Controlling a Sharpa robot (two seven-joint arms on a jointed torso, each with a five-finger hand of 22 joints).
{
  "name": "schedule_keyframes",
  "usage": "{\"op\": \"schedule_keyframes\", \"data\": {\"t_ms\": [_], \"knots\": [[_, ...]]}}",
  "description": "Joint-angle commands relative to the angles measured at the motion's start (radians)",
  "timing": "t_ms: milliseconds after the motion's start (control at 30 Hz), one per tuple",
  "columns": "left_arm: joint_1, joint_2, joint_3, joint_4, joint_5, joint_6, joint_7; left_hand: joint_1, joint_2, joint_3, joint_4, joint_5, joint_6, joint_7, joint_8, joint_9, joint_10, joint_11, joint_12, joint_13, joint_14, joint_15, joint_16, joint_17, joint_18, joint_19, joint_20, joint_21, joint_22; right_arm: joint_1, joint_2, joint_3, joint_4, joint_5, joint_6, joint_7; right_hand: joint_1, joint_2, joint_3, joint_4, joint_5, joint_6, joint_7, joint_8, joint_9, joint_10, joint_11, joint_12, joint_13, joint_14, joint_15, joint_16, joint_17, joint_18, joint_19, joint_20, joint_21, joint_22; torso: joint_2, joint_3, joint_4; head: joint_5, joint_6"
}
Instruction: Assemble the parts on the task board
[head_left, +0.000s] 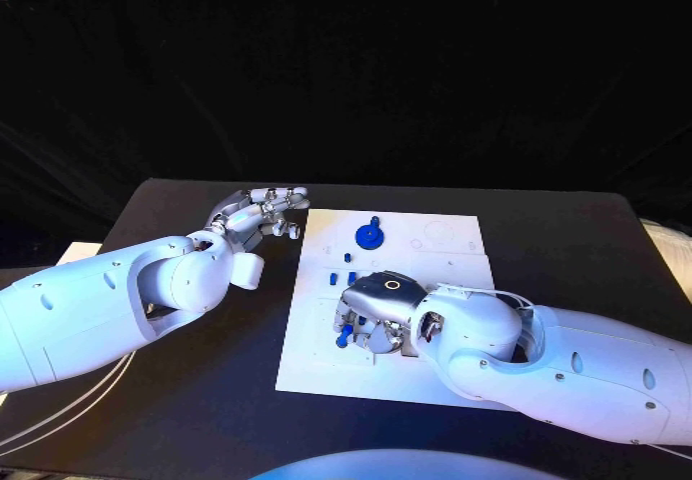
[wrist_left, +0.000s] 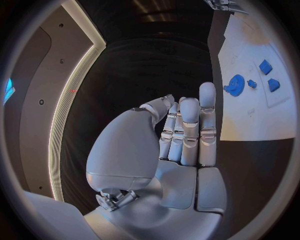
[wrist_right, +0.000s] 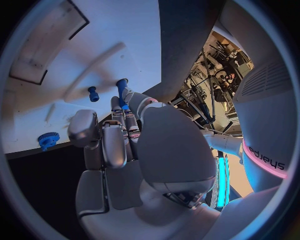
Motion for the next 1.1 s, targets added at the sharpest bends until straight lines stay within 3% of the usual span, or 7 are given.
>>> {"op": "schedule_keyframes", "data": {"t_ms": [33, 467, 633, 800, 867, 967, 1100], "knots": [[0.000, 0.001, 0.001, 0.002, -0.003, 0.019, 0.003, 0.007, -0.003, -0.004, -0.005, 0.004, -0.008, 0.003, 0.007, -0.001, -0.009, 0.002, 0.007, -0.001, -0.008, -0.002, -0.004, -0.002, 0.011, 0.003, 0.001, -0.006, -0.002, -0.001, 0.003, 0.000, -0.005, -0.058, 0.024, -0.028, 0.009, 0.019, 0.024, -0.020, 0.004, 0.000, 0.008, -0.007, 0.002, 0.029, -0.024, 0.002, 0.004, 0.046, 0.007, 0.004, -0.001, -0.006, -0.003, 0.005, 0.005, 0.001, 0.000, -0.0005, 0.0008, -0.002, 0.000], [0.000, 0.000, 0.001, 0.002, -0.003, 0.019, 0.003, 0.007, -0.003, -0.004, -0.005, 0.004, -0.008, 0.003, 0.007, -0.001, -0.009, 0.002, 0.007, -0.001, -0.008, -0.002, -0.004, -0.002, 0.011, 0.003, 0.001, -0.006, -0.002, -0.006, 0.032, -0.020, -0.020, -0.058, 0.090, -0.023, -0.030, 0.004, 0.000, -0.014, 0.030, -0.004, 0.006, -0.012, 0.003, 0.023, -0.024, -0.010, 0.004, 0.044, 0.009, 0.002, -0.008, -0.004, -0.012, 0.009, 0.000, -0.006, -0.001, -0.0010, 0.0014, -0.001, -0.002], [0.000, 0.000, 0.001, 0.002, -0.003, 0.019, 0.003, 0.007, -0.003, -0.004, -0.005, 0.004, -0.008, 0.003, 0.007, -0.001, -0.009, 0.002, 0.007, -0.001, -0.008, -0.002, -0.004, -0.002, 0.011, 0.003, 0.001, -0.006, -0.002, -0.007, 0.032, -0.022, -0.023, -0.054, 0.062, -0.020, -0.088, -0.031, -0.035, 0.011, 0.047, -0.103, 0.022, -0.023, -0.021, -0.075, 0.001, -0.042, -0.008, 0.037, 0.030, -0.013, -0.033, 0.001, -0.035, 0.024, -0.025, -0.040, 0.000, -0.0011, 0.0010, -0.001, -0.001], [0.000, -0.001, 0.001, 0.003, -0.003, 0.019, 0.002, 0.007, -0.003, -0.004, -0.005, 0.004, -0.008, 0.003, 0.007, -0.001, -0.009, 0.002, 0.007, -0.001, -0.008, -0.002, -0.004, -0.002, 0.011, 0.003, 0.001, -0.006, -0.002, -0.007, 0.027, -0.022, -0.023, -0.051, 0.005, -0.019, -0.112, -0.054, -0.149, 0.027, 0.024, -0.233, 0.032, -0.021, -0.037, -0.252, 0.031, -0.038, -0.006, 0.011, 0.053, -0.081, -0.128, 0.026, -0.107, 0.049, -0.123, -0.167, 0.000, -0.0005, 0.0004, -0.003, 0.001], [0.000, -0.001, 0.001, 0.003, -0.003, 0.019, 0.002, 0.007, -0.003, -0.004, -0.005, 0.004, -0.008, 0.003, 0.007, -0.001, -0.009, 0.002, 0.007, -0.001, -0.008, -0.002, -0.004, -0.002, 0.011, 0.003, 0.001, -0.006, -0.002, -0.008, 0.023, -0.023, -0.020, -0.051, -0.023, -0.018, -0.096, -0.038, -0.227, 0.038, 0.022, -0.265, 0.023, -0.017, -0.034, -0.283, 0.037, -0.026, -0.003, 0.011, 0.056, -0.090, -0.141, 0.026, -0.109, 0.059, -0.141, -0.187, 0.000, -0.0004, 0.0005, -0.004, 0.001], [0.000, -0.001, 0.001, 0.002, -0.003, 0.020, 0.001, 0.007, -0.003, -0.004, -0.005, 0.004, -0.008, 0.003, 0.007, -0.001, -0.009, 0.002, 0.007, -0.001, -0.008, -0.002, -0.004, -0.002, 0.011, 0.003, 0.001, -0.006, -0.002, -0.009, 0.011, -0.022, -0.012, -0.049, -0.072, -0.013, -0.064, -0.023, -0.325, 0.062, 0.018, -0.282, 0.028, -0.018, -0.034, -0.300, 0.041, -0.009, -0.003, 0.011, 0.059, -0.097, -0.152, 0.032, -0.104, 0.056, -0.154, -0.201, 0.000, 0.0001, 0.0006, -0.005, 0.002], [0.000, -0.002, 0.000, 0.001, -0.003, 0.020, 0.000, 0.007, -0.003, -0.004, -0.005, 0.004, -0.008, 0.003, 0.007, -0.001, -0.009, 0.002, 0.007, -0.001, -0.008, -0.002, -0.004, -0.002, 0.011, 0.003, 0.001, -0.006, -0.002, -0.011, -0.032, -0.015, 0.022, -0.032, -0.142, -0.003, -0.039, -0.014, -0.377, 0.085, 0.027, -0.273, 0.038, -0.017, -0.032, -0.292, 0.034, 0.014, -0.003, 0.011, 0.056, -0.100, -0.160, 0.030, -0.098, 0.055, -0.159, -0.205, -0.002, 0.0006, -0.0002, -0.009, 0.004]]}}
